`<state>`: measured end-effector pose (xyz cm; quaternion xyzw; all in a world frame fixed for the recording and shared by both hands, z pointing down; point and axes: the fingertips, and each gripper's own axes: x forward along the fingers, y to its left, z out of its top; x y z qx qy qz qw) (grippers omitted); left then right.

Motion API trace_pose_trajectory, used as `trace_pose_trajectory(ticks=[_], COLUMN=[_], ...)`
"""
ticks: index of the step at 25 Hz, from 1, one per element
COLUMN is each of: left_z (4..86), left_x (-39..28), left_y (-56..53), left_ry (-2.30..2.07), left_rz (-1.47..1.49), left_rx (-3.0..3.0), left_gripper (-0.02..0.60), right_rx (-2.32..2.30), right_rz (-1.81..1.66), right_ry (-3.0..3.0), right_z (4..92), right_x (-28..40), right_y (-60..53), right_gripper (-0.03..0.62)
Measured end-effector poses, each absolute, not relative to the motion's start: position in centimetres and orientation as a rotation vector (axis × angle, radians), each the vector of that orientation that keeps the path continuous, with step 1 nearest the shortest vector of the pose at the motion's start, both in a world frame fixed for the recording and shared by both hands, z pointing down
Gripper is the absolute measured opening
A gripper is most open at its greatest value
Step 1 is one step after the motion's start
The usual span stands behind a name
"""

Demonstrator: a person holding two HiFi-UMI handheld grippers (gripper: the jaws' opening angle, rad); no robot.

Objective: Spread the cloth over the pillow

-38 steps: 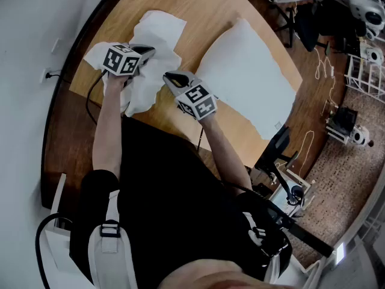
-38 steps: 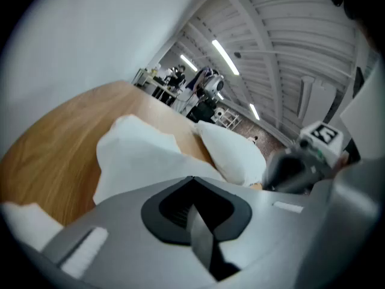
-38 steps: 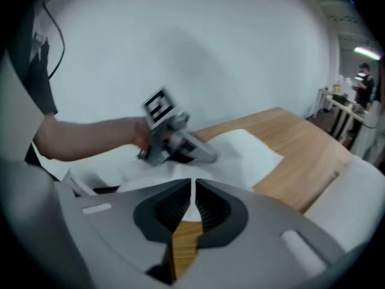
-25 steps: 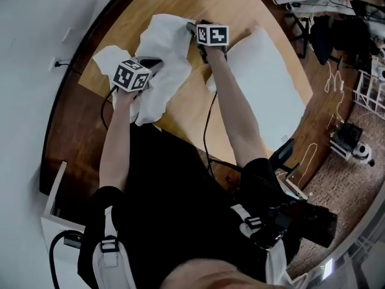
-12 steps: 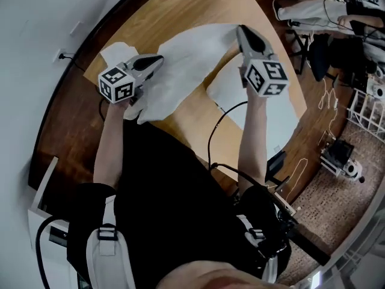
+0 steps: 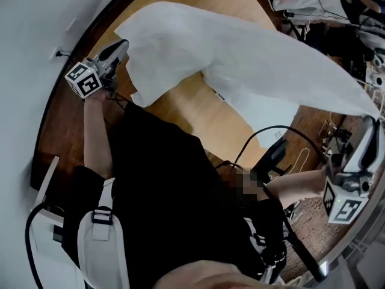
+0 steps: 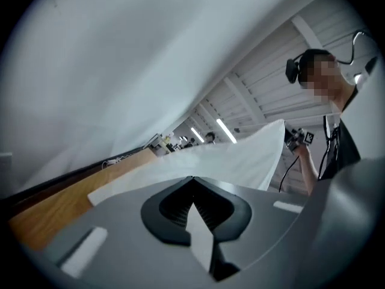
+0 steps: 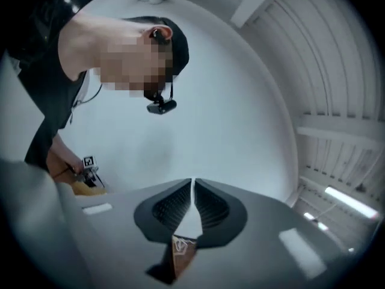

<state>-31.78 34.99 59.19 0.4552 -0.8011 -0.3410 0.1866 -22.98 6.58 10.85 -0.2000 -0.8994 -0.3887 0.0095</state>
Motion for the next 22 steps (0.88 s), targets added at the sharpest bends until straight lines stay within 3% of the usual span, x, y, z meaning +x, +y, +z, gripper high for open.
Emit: trace_pose_trajectory(ticks=[5,10,22], left_z=[61.7,60.6,64.0], left_x=[-31.0,-33.4,-37.2], left_y=[32.7,35.6,34.4], left_ry=[-2.204,-2.285,-2.264], left_rz=[-0.902,-1.08,-0.706], left_rx=[1.244,1.116,1.034], left_gripper=[0.003,0.018,0.0], right_rx=[-0.45,-0.398,-0.367], right_rz=[-1.191,-1.215,-1.141], right_ry=[-2.754,-2.732,-2.751], right_z=[10.2,10.0,11.0], right_x=[-20.7,-18.8,-16.3], right_y=[2.7,2.6,2.5], right_gripper=[0.02,0.02,0.02])
